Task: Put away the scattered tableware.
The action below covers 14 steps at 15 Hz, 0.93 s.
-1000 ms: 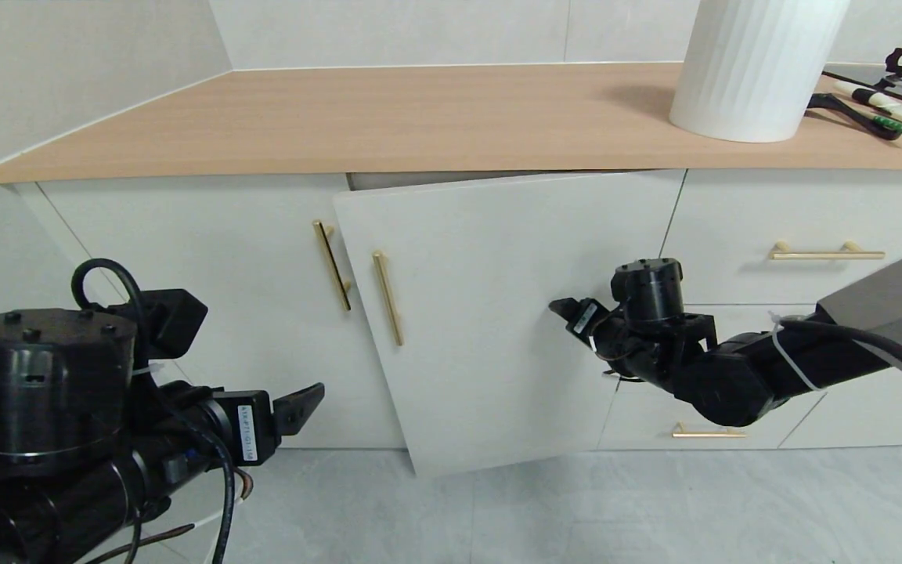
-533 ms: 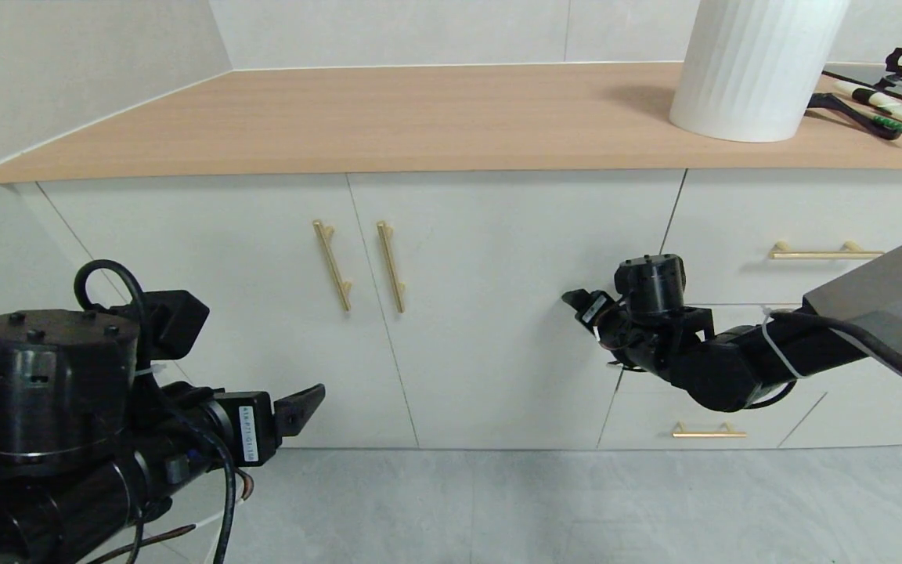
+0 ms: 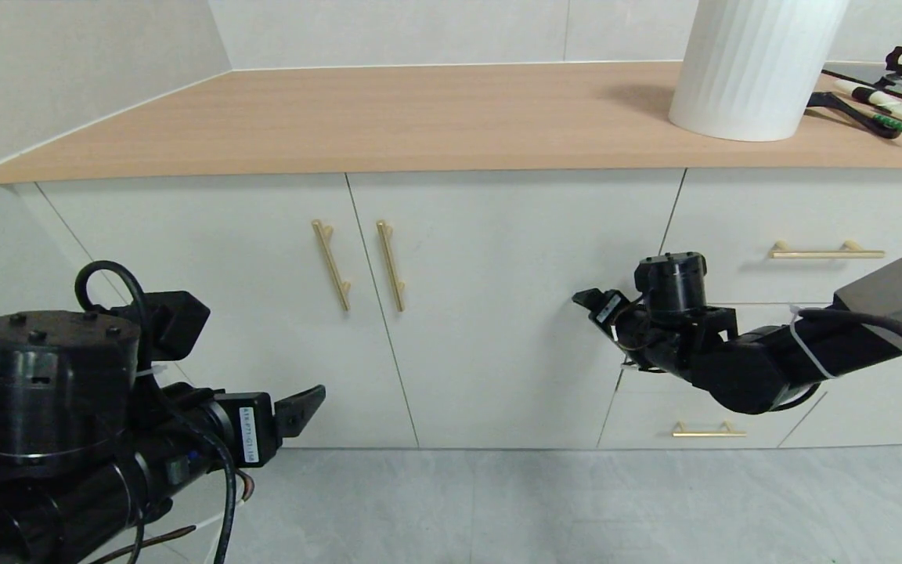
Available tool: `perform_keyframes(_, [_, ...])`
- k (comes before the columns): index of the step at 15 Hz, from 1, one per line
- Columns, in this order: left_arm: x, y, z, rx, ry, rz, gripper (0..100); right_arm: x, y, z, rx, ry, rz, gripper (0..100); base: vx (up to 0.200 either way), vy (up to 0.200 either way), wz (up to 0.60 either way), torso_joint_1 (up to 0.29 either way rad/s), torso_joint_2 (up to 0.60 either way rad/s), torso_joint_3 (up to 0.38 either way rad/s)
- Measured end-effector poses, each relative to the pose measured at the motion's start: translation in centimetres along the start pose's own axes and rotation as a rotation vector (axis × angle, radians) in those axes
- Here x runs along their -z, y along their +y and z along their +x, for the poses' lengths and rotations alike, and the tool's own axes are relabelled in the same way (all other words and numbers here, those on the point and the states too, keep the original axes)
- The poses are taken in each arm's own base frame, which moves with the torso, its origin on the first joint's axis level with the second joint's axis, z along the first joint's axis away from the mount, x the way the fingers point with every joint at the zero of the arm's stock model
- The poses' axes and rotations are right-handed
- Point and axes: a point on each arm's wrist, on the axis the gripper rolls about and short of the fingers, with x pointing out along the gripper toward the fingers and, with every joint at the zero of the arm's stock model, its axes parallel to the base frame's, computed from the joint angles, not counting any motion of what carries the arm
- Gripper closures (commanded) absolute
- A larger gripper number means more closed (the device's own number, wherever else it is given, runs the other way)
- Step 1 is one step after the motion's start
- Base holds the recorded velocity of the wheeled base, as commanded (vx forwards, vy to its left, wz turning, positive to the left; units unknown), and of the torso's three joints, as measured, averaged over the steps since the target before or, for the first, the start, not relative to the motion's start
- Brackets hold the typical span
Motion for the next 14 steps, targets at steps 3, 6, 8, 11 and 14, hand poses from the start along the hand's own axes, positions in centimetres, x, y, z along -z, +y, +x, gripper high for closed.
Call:
perform_keyframes(3, [-0.2,0.2,-0.5,0.004,-0.021,-0.011,0,-0.7,0.8,-3.8,-0.063,0.035,-0.104,0,0.000,0.000,0.00,0.000,0.00,0.000])
perform_keyframes(6, [-1.1,1.0,-2.3,0.003,-0.092,0.001,0,-2.3,1.4,-9.0,-0.098,-0.020,-0.230,0,0.000,0.000,0.00,0.000,0.00,0.000])
perform_keyframes(8, [-1.8,2.2,-4.4,-0.022,-0.173,0.037,0,-3.7,1.3,-13.9,-0.124,-0.088,-0.307,0,0.000,0.000,0.00,0.000,0.00,0.000])
perform_keyframes(11, [-1.2,4.3,-7.9,-0.063,-0.278,0.045,0,-5.1,-0.7,-22.2,-0.161,-0.208,-0.416,0,0.000,0.000,0.00,0.000,0.00,0.000])
perform_keyframes(14, [1.1,6.2,-11.0,-0.093,-0.329,0.033,0,-5.0,-4.2,-29.3,-0.153,-0.323,-0.532,0,0.000,0.000,0.00,0.000,0.00,0.000])
